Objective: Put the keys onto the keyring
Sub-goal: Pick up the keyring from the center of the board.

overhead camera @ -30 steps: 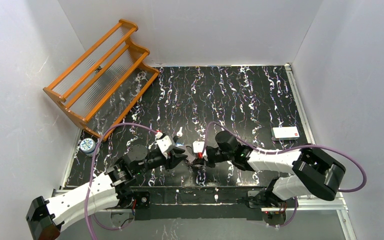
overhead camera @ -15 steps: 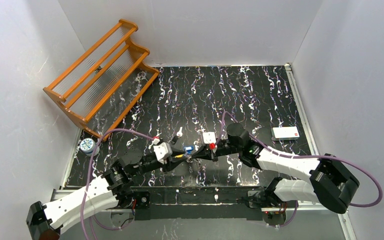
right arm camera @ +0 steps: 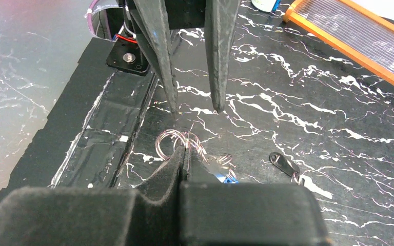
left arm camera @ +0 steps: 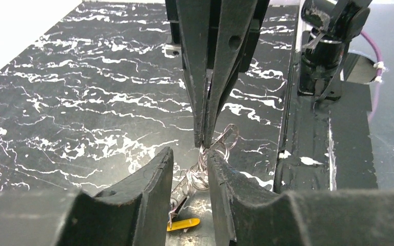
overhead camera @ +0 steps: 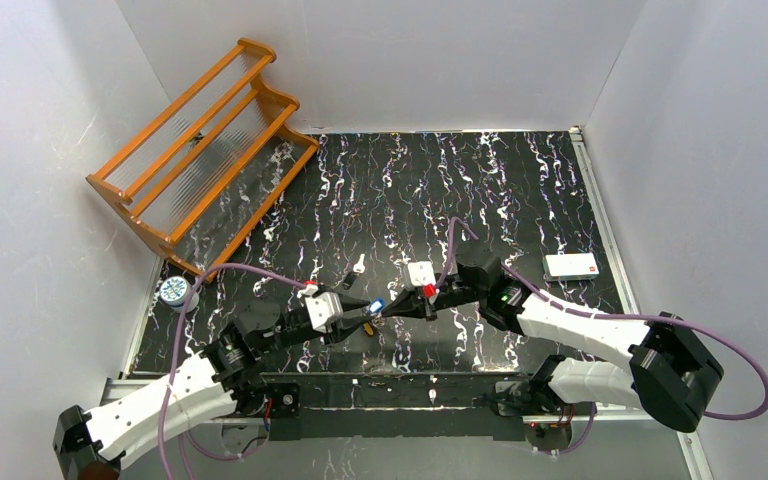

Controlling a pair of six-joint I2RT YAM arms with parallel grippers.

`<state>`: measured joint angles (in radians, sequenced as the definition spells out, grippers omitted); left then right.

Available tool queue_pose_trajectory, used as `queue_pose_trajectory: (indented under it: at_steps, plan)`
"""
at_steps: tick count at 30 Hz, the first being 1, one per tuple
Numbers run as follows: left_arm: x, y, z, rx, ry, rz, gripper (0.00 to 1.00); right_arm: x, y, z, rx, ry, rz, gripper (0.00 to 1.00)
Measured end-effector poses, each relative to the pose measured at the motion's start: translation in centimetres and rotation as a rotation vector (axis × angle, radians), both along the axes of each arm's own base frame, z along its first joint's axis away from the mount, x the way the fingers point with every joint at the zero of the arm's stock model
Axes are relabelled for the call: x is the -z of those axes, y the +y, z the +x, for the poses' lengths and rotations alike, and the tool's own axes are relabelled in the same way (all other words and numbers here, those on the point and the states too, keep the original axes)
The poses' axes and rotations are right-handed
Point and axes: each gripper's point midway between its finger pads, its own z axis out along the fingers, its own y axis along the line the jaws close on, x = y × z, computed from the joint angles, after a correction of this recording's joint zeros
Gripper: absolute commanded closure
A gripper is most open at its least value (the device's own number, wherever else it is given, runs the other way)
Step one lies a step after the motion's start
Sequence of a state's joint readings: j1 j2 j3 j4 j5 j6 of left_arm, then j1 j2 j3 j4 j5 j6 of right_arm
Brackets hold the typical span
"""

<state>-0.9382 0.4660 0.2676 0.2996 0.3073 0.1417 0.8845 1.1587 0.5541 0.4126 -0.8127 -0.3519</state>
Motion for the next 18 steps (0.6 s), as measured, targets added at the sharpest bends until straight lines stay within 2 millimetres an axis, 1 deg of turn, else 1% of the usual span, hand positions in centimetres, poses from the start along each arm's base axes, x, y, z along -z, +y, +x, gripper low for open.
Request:
queue_pose_trajectory:
  at_steps: [6, 11, 15, 18]
  plan:
    - [2.0, -0.4, 0.4, -0.002, 0.038, 0.063, 0.69, 0.2, -0.1, -0.2, -0.011, -0.002, -0.007, 0.99]
    - [3.6, -0.9, 0.3, 0.015, 0.08, 0.109, 0.69, 1.0, 0.0, -0.3, -0.022, 0.021, -0.026, 0.99]
    - [3.8, -1.0, 0.2, 0.021, 0.1, 0.111, 0.69, 2.1, -0.3, -0.7, -0.024, 0.059, -0.05, 0.99]
    - [3.6, -0.9, 0.0, 0.024, 0.107, 0.097, 0.69, 3.4, -0.9, -1.3, -0.025, 0.102, -0.075, 0.99]
